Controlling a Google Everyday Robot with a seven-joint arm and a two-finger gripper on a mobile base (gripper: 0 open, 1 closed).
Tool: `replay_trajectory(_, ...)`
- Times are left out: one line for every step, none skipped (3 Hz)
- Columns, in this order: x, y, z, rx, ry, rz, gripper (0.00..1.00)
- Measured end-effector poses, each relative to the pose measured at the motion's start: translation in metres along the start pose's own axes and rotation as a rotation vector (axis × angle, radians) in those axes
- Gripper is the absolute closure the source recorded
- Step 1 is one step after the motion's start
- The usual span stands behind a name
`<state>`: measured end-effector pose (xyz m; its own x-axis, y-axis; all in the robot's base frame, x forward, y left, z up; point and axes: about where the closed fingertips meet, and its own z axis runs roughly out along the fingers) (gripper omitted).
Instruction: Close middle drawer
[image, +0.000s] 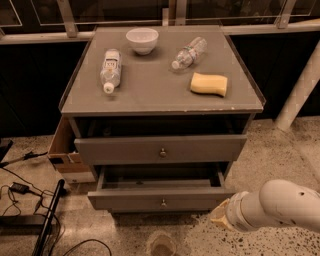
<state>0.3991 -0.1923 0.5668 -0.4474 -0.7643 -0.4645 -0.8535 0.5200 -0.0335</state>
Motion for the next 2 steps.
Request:
replay_trajectory(0.011, -0.004, 0.018, 0.018, 0.007, -0.035, 1.00)
replay_trajectory(0.024, -0.017, 0.056, 0.065, -0.037, -0.086, 1.00)
